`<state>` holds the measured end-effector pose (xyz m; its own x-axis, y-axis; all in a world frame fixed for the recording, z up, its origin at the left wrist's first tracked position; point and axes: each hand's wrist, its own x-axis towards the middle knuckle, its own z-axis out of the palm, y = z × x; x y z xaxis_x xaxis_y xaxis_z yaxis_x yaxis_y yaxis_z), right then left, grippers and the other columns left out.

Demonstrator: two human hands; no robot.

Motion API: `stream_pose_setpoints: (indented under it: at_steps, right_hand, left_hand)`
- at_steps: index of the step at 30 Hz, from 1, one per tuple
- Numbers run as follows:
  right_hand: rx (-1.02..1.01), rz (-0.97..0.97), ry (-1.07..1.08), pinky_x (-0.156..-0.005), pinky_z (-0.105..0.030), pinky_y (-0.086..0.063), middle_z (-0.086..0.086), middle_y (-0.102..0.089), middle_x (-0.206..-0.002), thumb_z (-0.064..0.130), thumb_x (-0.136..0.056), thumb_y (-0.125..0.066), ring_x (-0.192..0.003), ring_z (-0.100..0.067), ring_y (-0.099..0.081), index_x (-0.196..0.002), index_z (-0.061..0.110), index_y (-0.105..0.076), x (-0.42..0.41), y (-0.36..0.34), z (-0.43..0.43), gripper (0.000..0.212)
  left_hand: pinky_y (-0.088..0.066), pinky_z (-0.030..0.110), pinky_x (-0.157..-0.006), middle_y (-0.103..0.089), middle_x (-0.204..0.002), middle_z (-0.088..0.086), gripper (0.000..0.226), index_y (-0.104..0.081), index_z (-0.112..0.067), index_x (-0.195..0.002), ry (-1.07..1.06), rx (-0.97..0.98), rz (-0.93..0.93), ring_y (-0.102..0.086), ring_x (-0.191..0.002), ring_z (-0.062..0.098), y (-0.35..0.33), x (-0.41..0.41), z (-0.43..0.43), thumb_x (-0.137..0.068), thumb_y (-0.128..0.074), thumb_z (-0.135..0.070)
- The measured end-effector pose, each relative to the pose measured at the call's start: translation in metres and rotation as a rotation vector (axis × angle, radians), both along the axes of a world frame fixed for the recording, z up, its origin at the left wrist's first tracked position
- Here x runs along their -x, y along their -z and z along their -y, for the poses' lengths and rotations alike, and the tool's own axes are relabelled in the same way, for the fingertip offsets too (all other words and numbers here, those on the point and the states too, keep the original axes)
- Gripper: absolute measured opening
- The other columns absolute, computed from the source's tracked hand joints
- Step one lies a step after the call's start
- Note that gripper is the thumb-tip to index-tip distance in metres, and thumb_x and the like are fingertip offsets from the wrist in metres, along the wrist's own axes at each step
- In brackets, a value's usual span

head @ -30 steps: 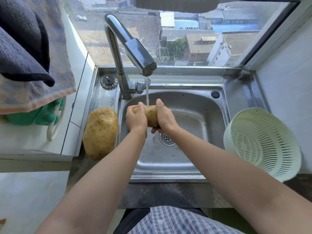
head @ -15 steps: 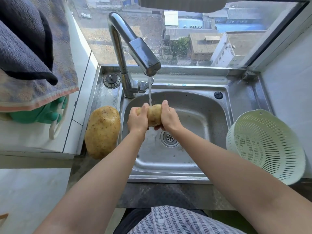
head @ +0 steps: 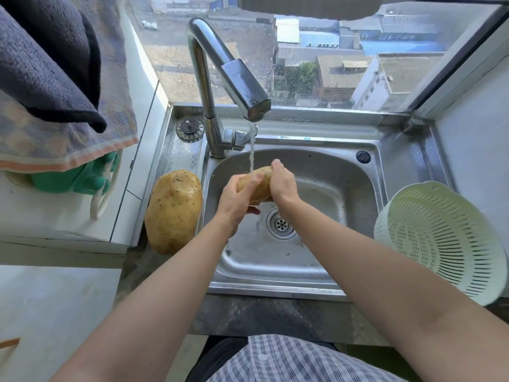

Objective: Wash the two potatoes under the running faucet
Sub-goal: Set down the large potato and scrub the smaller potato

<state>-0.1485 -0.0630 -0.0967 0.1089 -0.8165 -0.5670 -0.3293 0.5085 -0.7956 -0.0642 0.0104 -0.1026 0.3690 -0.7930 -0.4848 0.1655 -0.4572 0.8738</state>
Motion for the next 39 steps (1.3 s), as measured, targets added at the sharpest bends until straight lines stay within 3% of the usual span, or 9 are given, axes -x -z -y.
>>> stream_pose_setpoints:
  at_steps: [3, 6, 10, 13, 17, 22, 25, 31, 39]
  right_hand:
    - [0.070, 0.138, -0.116, -0.083, -0.030, -0.050, -0.011, -0.056, -0.124, 0.040, -0.100, -0.043, -0.112, -0.024, -0.056, -0.128, 0.011, -0.053, 0.002, 0.001, -0.006, 0.041]
    - [0.105, 0.198, -0.316, -0.075, -0.027, -0.052, -0.014, -0.051, -0.128, 0.032, -0.082, -0.071, -0.113, -0.028, -0.058, -0.126, 0.020, -0.053, 0.003, 0.013, -0.014, 0.049]
    - [0.124, 0.153, -0.167, -0.072, -0.026, -0.050, -0.012, -0.059, -0.115, 0.022, -0.096, -0.052, -0.102, -0.023, -0.057, -0.104, 0.015, -0.061, -0.006, 0.011, -0.014, 0.014]
    - [0.053, 0.251, -0.083, -0.067, -0.025, -0.047, -0.013, -0.057, -0.107, 0.012, -0.102, -0.038, -0.094, -0.019, -0.053, -0.102, 0.010, -0.063, -0.008, 0.007, -0.008, 0.025]
    - [-0.120, 0.550, -0.219, -0.067, -0.024, -0.053, -0.014, -0.051, -0.114, 0.000, -0.096, -0.049, -0.096, -0.021, -0.054, -0.126, 0.012, -0.047, 0.002, 0.005, -0.010, 0.032]
    - [-0.096, 0.415, -0.102, -0.065, -0.026, -0.050, -0.013, -0.050, -0.119, 0.008, -0.096, -0.057, -0.097, -0.021, -0.052, -0.120, 0.015, -0.051, -0.007, 0.003, -0.014, 0.026]
    - [-0.202, 0.548, -0.035, -0.061, -0.028, -0.048, -0.015, -0.048, -0.111, -0.004, -0.092, -0.046, -0.090, -0.020, -0.050, -0.119, 0.011, -0.052, -0.007, 0.002, -0.010, 0.031]
    - [-0.238, 0.449, 0.073, -0.070, -0.035, -0.047, -0.012, -0.054, -0.106, -0.006, -0.085, -0.045, -0.095, -0.025, -0.050, -0.105, 0.012, -0.058, -0.014, -0.001, -0.009, 0.030]
    - [-0.255, 0.412, 0.074, -0.061, -0.031, -0.039, -0.002, -0.046, -0.083, -0.008, -0.077, -0.042, -0.077, -0.019, -0.041, -0.079, 0.017, -0.052, -0.020, -0.004, -0.008, 0.027]
  left_hand:
    - [-0.045, 0.027, -0.044, -0.064, -0.089, 0.016, 0.040, -0.061, -0.009, -0.107, -0.136, -0.068, 0.067, -0.060, -0.064, 0.025, 0.007, -0.001, 0.004, -0.098, -0.049, -0.046]
    - [-0.043, 0.027, -0.045, -0.062, -0.089, 0.020, 0.039, -0.062, -0.007, -0.098, -0.284, -0.154, 0.044, -0.056, -0.064, 0.028, 0.015, -0.004, 0.005, -0.096, -0.038, -0.038]
    - [-0.041, 0.027, -0.046, -0.057, -0.086, 0.018, 0.030, -0.055, -0.015, -0.082, -0.287, -0.130, 0.109, -0.055, -0.070, 0.030, 0.017, 0.001, 0.000, -0.098, -0.033, -0.027]
    - [-0.047, 0.034, -0.061, -0.060, -0.089, 0.017, 0.031, -0.058, -0.021, -0.085, -0.320, -0.112, 0.150, -0.058, -0.078, 0.031, 0.016, 0.004, 0.002, -0.095, -0.031, -0.032]
    - [-0.051, 0.047, -0.070, -0.067, -0.103, 0.025, 0.043, -0.064, -0.015, -0.100, -0.394, -0.134, 0.145, -0.060, -0.083, 0.032, 0.020, -0.009, 0.004, -0.093, -0.028, -0.036]
    - [-0.048, 0.042, -0.069, -0.061, -0.095, 0.016, 0.033, -0.058, -0.024, -0.089, -0.345, -0.104, 0.191, -0.058, -0.083, 0.032, 0.013, -0.002, 0.003, -0.086, -0.029, -0.040]
    - [-0.049, 0.040, -0.069, -0.062, -0.100, 0.017, 0.032, -0.058, -0.022, -0.096, -0.336, -0.104, 0.201, -0.060, -0.088, 0.033, 0.013, -0.002, 0.001, -0.095, -0.029, -0.035]
    - [-0.057, 0.059, -0.084, -0.059, -0.089, 0.005, 0.032, -0.057, -0.028, -0.089, -0.305, -0.128, 0.288, -0.064, -0.098, 0.040, 0.008, 0.004, -0.001, -0.091, -0.026, -0.037]
    - [-0.051, 0.037, -0.061, -0.059, -0.095, 0.010, 0.029, -0.057, -0.019, -0.101, -0.327, -0.123, 0.254, -0.061, -0.089, 0.031, 0.011, 0.002, -0.002, -0.103, -0.028, -0.028]
